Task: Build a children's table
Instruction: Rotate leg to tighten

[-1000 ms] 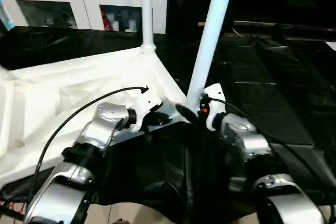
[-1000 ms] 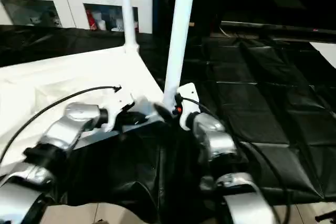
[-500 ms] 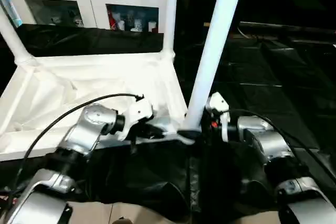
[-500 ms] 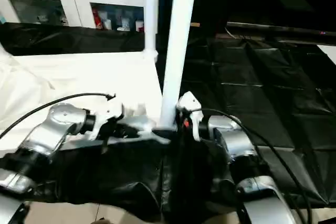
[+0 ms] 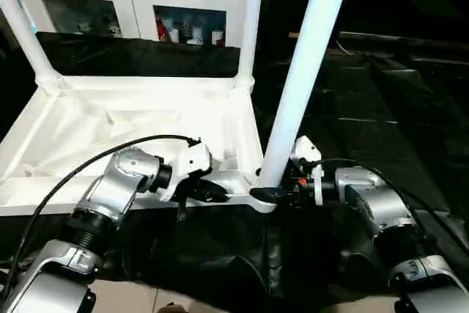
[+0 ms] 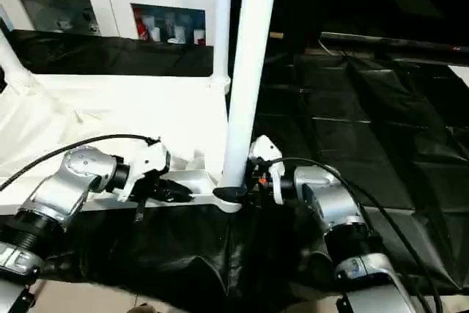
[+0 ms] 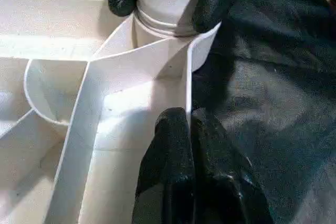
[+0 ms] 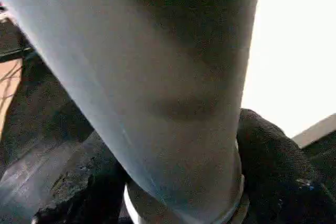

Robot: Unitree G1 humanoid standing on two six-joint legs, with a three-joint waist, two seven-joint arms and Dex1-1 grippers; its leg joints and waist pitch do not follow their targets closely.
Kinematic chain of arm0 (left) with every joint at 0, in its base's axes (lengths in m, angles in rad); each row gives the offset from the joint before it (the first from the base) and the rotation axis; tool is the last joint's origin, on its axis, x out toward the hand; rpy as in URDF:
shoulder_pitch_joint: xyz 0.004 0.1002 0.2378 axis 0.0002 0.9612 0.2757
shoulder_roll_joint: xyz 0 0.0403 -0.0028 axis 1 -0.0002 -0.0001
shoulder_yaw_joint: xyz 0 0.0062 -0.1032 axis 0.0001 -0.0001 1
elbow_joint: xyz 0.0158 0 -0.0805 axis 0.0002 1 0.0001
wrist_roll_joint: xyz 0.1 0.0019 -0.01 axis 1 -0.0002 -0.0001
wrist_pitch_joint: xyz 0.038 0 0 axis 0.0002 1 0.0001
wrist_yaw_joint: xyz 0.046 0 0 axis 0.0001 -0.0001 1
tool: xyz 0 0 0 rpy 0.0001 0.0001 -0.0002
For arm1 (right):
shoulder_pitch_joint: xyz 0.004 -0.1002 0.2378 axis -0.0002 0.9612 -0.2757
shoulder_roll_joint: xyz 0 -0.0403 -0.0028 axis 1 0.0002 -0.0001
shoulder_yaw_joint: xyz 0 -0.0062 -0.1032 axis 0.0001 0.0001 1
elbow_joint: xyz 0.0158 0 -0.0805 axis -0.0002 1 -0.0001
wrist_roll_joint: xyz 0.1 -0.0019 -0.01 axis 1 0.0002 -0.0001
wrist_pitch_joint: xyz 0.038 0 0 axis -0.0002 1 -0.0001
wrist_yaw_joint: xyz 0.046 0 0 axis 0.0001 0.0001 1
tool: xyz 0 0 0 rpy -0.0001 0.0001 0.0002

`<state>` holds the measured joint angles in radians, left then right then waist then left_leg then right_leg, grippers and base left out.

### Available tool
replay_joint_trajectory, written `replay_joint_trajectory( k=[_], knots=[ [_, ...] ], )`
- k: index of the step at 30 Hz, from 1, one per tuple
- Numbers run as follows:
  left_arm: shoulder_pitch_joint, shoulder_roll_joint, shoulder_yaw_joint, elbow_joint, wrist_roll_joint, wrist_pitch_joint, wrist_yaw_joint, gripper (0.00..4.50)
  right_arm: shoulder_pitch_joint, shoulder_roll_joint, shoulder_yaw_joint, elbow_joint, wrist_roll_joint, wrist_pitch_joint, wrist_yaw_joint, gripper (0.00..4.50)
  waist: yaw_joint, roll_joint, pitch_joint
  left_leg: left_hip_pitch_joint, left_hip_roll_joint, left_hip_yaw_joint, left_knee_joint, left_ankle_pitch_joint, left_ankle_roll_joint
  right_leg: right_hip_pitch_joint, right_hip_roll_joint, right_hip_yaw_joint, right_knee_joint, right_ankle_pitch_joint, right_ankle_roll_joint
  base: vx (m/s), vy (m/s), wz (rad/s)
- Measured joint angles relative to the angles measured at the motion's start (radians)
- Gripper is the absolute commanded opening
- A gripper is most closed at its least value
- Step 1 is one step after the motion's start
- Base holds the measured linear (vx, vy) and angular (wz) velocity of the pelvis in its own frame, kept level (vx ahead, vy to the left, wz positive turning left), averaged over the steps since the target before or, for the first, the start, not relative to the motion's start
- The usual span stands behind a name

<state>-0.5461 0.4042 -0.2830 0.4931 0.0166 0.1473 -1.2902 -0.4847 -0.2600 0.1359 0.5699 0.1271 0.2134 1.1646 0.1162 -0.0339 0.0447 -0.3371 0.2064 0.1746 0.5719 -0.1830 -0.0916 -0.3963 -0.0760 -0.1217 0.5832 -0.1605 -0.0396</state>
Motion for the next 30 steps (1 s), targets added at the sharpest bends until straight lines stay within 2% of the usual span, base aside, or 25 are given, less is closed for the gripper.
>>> replay_joint_trajectory(
  k=[2,5,9,14,16,17,18,20,22,24,26,30],
  knots=[
    [-0.005,-0.018,0.007,0.018,0.002,0.009,0.033,0.0,0.001,0.012,-0.015,0.005,-0.003,0.001,-0.052,2.58,-0.003,-0.001,0.0,0.005,0.0,0.0,0.001,0.0,0.0,0.002,0.0,0.0,0.0,0.0,0.0,0.0,0.0,0.0],
    [-0.055,-0.077,0.027,0.103,0.03,0.03,0.157,0.0,-0.025,0.097,-0.083,0.083,-0.018,-0.022,-0.286,2.57,-0.012,-0.003,-0.002,0.007,0.0,-0.001,0.002,0.0,0.0,0.004,0.0,0.0,0.0,0.0,0.0,0.0,0.0,0.0],
    [-0.099,-0.143,0.042,0.17,0.055,0.05,0.289,0.0,-0.075,0.174,-0.134,0.155,-0.029,-0.031,-0.547,2.56,-0.029,-0.002,-0.001,0.006,-0.001,-0.003,0.003,0.0,0.0,0.006,0.0,-0.003,-0.007,0.0,0.0,0.0,0.0,0.0],
    [-0.137,-0.201,0.052,0.223,0.066,0.072,0.397,0.0,-0.123,0.245,-0.194,0.222,-0.04,-0.052,-0.758,2.56,-0.029,-0.002,-0.001,0.005,-0.001,-0.003,0.004,0.0,0.0,0.006,-0.001,-0.003,-0.008,0.0,0.0,0.0,0.0,0.0],
    [-0.137,-0.209,0.058,0.226,0.066,0.072,0.406,0.0,-0.127,0.248,-0.195,0.238,-0.043,-0.084,-0.772,2.56,-0.028,-0.001,-0.001,0.005,-0.001,-0.003,0.003,0.0,0.0,0.006,-0.001,-0.003,-0.007,0.0,0.0,0.0,0.0,0.0],
    [-0.137,-0.212,0.061,0.227,0.066,0.071,0.406,0.0,-0.127,0.248,-0.195,0.241,-0.045,-0.098,-0.772,2.91,-0.027,-0.001,-0.001,0.005,-0.001,-0.003,0.003,0.0,0.0,0.006,-0.001,-0.003,-0.007,0.0,0.001,0.0,0.0,0.0],
    [-0.137,-0.212,0.061,0.227,0.066,0.069,0.406,0.0,-0.127,0.248,-0.195,0.242,-0.045,-0.107,-0.771,2.91,-0.027,-0.001,-0.001,0.004,-0.001,-0.003,0.003,0.0,0.0,0.006,-0.001,-0.003,-0.007,0.0,0.001,0.0,0.0,0.0],
    [-0.137,-0.214,0.061,0.226,0.066,0.063,0.4,0.0,-0.127,0.248,-0.199,0.244,-0.045,-0.114,-0.763,3.28,-0.027,-0.002,-0.001,0.004,-0.001,-0.003,0.001,-0.001,0.001,0.006,-0.001,-0.003,-0.005,0.0,0.001,0.0,0.0,0.0],
    [-0.137,-0.204,0.061,0.226,0.066,0.047,0.381,0.0,-0.127,0.245,-0.2,0.237,-0.045,-0.114,-0.723,3.35,-0.027,-0.002,-0.002,0.003,-0.001,-0.002,-0.003,-0.001,0.0,0.003,-0.001,-0.003,-0.005,0.0,0.001,0.0,0.0,0.0],
    [-0.134,-0.192,0.061,0.219,0.064,0.033,0.362,0.0,-0.127,0.23,-0.196,0.231,-0.045,-0.115,-0.668,3.71,-0.027,-0.002,-0.002,0.0,-0.001,-0.001,-0.005,0.0,0.0,-0.002,-0.001,-0.002,-0.004,0.0,0.0,0.0,0.0,0.0],
    [-0.127,-0.181,0.061,0.21,0.057,0.025,0.345,0.0,-0.126,0.209,-0.182,0.226,-0.047,-0.116,-0.615,3.71,-0.027,-0.002,-0.002,-0.006,0.0,-0.001,-0.005,0.0,0.0,-0.004,0.0,-0.002,-0.003,0.002,-0.004,0.0,0.0,0.0],
    [-0.089,-0.139,0.06,0.155,0.043,0.011,0.274,0.0,-0.105,0.152,-0.132,0.2,-0.046,-0.126,-0.454,3.71,-0.029,-0.002,-0.002,-0.009,0.0,-0.001,-0.005,0.0,0.0,-0.007,0.0,-0.003,-0.003,0.002,-0.004,0.0,0.0,0.0]
  ],
)
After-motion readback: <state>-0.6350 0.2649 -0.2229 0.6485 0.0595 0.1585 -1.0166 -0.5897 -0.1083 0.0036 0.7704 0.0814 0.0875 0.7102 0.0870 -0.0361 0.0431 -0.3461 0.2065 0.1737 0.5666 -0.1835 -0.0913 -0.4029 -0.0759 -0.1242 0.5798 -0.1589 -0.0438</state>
